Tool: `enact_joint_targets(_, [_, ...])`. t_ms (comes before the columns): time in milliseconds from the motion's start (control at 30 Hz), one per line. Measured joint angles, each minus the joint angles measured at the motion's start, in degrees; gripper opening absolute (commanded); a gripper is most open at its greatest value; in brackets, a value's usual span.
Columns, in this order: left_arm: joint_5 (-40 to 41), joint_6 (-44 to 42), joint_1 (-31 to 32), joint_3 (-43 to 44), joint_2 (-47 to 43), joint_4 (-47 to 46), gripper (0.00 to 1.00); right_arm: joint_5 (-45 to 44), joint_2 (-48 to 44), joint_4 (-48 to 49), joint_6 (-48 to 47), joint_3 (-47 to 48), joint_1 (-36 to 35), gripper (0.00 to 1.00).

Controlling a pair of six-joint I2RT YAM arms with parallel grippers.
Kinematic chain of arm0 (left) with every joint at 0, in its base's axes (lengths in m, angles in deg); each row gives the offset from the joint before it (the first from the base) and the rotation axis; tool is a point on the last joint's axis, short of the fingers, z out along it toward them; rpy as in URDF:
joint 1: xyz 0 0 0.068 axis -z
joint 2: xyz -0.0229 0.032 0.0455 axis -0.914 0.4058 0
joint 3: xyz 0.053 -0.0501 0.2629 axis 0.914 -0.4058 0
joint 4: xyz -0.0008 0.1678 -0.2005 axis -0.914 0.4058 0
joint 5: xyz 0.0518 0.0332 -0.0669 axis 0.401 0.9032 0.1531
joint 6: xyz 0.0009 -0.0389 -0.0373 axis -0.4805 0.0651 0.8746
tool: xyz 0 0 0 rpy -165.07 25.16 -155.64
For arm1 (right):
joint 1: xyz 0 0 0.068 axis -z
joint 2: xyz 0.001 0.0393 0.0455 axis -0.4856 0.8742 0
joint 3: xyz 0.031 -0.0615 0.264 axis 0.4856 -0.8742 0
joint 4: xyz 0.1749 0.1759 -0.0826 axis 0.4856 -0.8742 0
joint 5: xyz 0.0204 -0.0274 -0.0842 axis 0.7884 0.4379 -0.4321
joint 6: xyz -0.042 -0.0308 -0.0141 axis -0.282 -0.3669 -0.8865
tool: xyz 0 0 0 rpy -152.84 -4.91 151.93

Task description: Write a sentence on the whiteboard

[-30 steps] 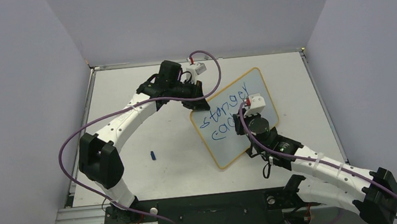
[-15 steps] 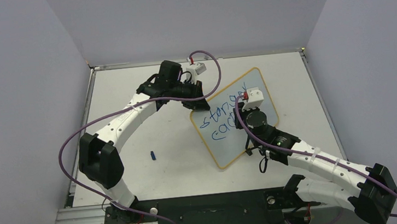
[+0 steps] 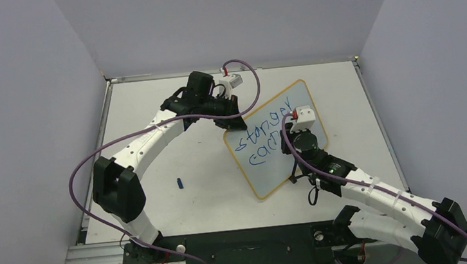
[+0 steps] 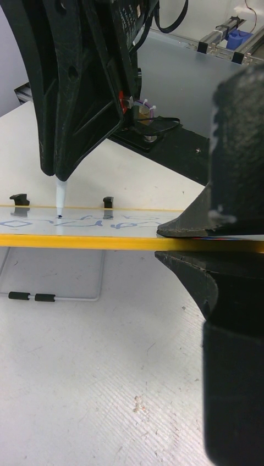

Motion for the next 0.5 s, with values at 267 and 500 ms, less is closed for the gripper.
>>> enact_joint_targets(267, [-0.04, 0.0, 0.0, 0.0, 0.0, 0.0, 0.0, 1.36, -5.29, -3.48, 3.17, -4.63, 0.0, 0.0])
enact_joint_targets(500, [-0.04, 0.0, 0.0, 0.0, 0.0, 0.0, 0.0, 2.08, -8.87, -6.82, 4.48, -5.18, 0.0, 0.0])
